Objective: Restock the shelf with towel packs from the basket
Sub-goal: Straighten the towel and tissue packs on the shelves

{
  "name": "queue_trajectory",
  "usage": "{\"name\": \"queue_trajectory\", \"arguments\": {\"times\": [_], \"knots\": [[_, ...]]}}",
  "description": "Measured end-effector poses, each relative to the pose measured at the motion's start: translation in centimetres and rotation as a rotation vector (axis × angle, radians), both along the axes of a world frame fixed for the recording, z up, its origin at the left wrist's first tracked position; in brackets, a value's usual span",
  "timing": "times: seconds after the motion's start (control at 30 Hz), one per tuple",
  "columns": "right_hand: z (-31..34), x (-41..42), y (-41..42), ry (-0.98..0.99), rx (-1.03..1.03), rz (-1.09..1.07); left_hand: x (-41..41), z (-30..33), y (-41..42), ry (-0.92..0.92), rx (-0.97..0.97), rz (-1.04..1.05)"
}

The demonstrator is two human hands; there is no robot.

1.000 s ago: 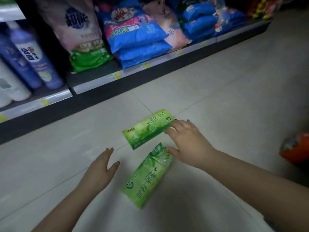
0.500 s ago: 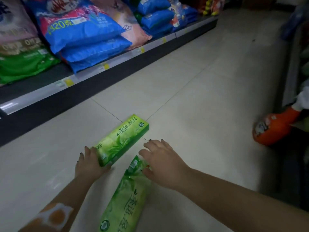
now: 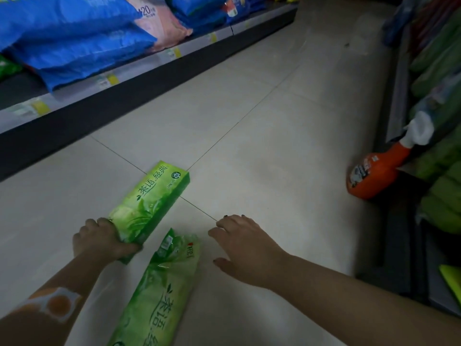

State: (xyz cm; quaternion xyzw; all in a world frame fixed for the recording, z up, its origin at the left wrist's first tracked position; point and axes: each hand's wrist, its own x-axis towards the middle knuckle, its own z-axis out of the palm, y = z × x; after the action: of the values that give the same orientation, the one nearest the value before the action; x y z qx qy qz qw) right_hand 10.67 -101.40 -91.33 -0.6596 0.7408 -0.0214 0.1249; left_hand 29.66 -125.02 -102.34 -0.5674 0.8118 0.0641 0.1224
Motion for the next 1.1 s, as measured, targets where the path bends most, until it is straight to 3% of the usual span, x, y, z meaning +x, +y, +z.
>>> {"name": "queue_trajectory", "arguments": {"times": [0.27,0.53,0.87,1.1], "knots": [[0.5,-0.2,0.8,0.017,0.04,-0.015,2.3,1.4,1.6,0.199,0.093,0.054],[5.2,-0.5,1.4,0.087,-0.002,0.013,6.7,8.4,5.2,0.182,-0.152,-0.224],[16.4,-2.1,3.4,0.195,-0.166,0.035,4.7,22.7,12.1,0.412,-0.423,-0.446],[27.0,-3.1,6.7,0.396,-0.359,0.02,0.2,34.4,14.1,0.564,-0.611,-0.647]]}}
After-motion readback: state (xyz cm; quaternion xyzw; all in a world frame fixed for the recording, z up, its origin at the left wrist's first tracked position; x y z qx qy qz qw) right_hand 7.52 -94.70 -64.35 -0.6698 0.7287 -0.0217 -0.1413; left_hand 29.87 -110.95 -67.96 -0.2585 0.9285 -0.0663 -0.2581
